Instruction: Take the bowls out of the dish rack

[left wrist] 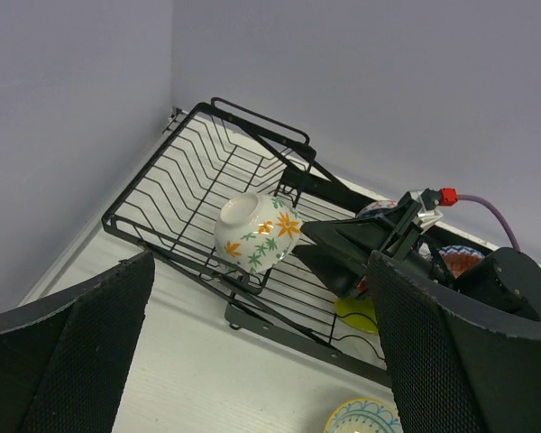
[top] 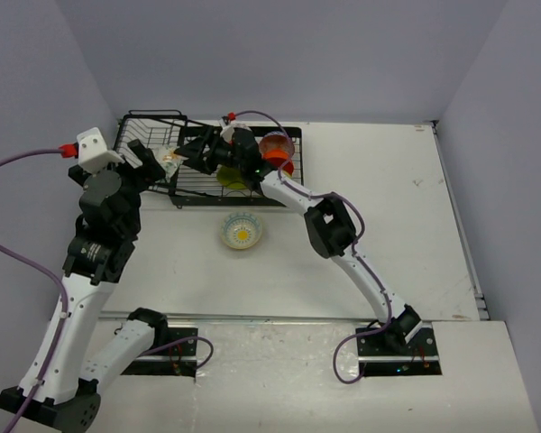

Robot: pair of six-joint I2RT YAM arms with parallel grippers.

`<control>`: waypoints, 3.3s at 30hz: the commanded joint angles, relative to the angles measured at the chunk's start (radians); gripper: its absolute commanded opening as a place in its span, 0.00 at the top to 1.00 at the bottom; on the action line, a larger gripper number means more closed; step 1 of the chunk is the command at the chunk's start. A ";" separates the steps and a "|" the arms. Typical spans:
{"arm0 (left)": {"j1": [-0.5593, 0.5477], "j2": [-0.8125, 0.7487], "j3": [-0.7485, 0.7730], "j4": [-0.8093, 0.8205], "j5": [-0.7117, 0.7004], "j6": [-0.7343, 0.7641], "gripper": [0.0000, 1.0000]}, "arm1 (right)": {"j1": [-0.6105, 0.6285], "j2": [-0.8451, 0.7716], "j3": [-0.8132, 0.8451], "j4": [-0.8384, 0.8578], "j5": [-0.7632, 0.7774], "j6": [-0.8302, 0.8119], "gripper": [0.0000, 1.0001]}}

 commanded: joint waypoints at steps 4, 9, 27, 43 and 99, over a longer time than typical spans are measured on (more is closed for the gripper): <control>-0.031 0.044 0.030 0.041 -0.047 0.040 0.00 | 0.016 0.028 0.055 0.083 -0.065 0.062 0.30; -0.036 0.020 0.015 0.059 -0.008 0.042 0.00 | 0.019 -0.001 -0.006 0.145 -0.093 0.072 0.32; -0.050 0.004 0.011 0.059 -0.020 0.062 0.00 | 0.034 0.048 0.080 0.139 -0.019 0.081 0.40; -0.077 -0.003 0.020 0.049 -0.040 0.039 0.00 | 0.037 0.095 0.136 0.086 0.093 0.039 0.40; -0.166 -0.042 0.032 -0.008 -0.120 0.057 0.00 | 0.080 0.129 0.164 0.144 0.263 0.121 1.00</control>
